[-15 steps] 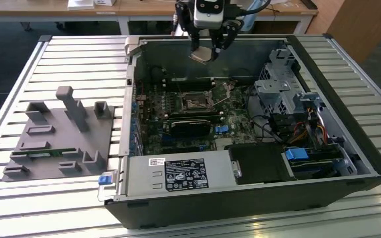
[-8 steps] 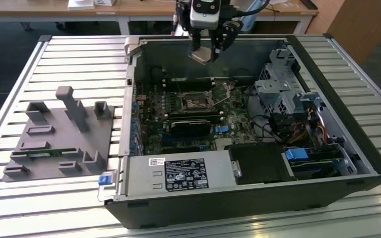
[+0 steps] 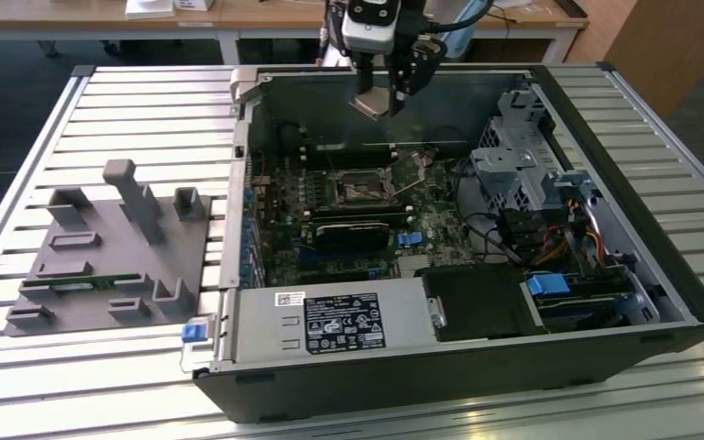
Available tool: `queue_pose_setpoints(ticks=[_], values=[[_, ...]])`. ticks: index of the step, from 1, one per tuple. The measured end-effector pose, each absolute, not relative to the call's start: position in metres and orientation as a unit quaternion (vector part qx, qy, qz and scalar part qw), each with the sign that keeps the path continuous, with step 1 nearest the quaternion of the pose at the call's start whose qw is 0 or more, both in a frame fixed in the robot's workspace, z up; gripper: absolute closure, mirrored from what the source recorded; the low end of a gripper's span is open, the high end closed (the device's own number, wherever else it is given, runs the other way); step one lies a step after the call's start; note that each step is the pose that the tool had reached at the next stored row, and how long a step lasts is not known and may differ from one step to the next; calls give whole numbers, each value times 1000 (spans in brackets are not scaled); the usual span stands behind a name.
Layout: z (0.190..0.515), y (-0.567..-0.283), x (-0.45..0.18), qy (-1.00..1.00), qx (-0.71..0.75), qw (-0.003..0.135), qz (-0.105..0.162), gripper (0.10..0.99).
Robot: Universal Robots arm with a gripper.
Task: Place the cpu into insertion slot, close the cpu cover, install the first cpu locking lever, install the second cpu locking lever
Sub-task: 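Place the cpu into insertion slot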
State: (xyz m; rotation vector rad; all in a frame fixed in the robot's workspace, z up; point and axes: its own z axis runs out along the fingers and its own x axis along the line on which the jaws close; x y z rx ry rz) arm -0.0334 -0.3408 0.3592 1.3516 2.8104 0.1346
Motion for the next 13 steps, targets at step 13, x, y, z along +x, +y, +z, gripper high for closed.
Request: queue_pose_setpoints(ticks=[13], values=[[358,-340,-33,869,494,13,42,549]])
